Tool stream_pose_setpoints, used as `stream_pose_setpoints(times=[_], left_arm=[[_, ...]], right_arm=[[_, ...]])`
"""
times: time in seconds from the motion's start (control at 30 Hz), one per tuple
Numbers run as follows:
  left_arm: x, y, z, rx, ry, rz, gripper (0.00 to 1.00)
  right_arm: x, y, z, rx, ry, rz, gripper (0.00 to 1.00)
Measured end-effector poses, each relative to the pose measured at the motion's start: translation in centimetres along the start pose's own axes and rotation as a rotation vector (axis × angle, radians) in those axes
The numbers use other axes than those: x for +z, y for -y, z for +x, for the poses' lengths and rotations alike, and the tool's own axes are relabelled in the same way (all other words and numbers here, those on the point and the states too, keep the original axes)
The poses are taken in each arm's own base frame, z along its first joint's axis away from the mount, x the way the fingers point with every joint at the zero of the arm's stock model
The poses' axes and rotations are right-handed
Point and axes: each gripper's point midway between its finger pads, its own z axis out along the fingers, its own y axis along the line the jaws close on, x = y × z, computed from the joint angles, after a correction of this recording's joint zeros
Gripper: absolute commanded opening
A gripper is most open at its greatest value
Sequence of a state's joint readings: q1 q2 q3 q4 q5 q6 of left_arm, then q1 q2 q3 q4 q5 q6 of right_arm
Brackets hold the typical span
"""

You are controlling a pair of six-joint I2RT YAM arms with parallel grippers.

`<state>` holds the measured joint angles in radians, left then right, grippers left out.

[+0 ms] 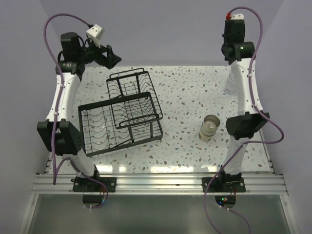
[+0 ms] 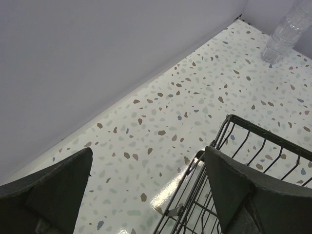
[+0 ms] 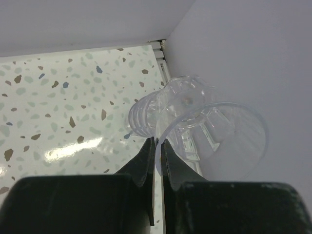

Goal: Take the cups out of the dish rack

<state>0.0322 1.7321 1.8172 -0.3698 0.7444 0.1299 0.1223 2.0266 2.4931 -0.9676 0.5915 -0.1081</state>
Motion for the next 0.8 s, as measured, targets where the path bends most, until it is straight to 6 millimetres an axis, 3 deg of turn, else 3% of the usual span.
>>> stream_pose_setpoints(times=[0.23,0.5,0.8], left_arm=[[0.1,0.5,-0.1,-0.013,0.010,0.032,1.00],[0.1,0.6,-0.1,-0.014,0.010,0.036,1.00],[0.3,0.5,0.1,-0.025,0.006,0.036,1.00]], right_arm=[[2.0,1.2,1.4,0.038,-0.044,0.029,0.00],[3.7,-0.5,3.6,0.049,-0.108,-0.015,0.00],[4.2,-0.8,4.2,0.090,-0.129,-0.016,0.00]])
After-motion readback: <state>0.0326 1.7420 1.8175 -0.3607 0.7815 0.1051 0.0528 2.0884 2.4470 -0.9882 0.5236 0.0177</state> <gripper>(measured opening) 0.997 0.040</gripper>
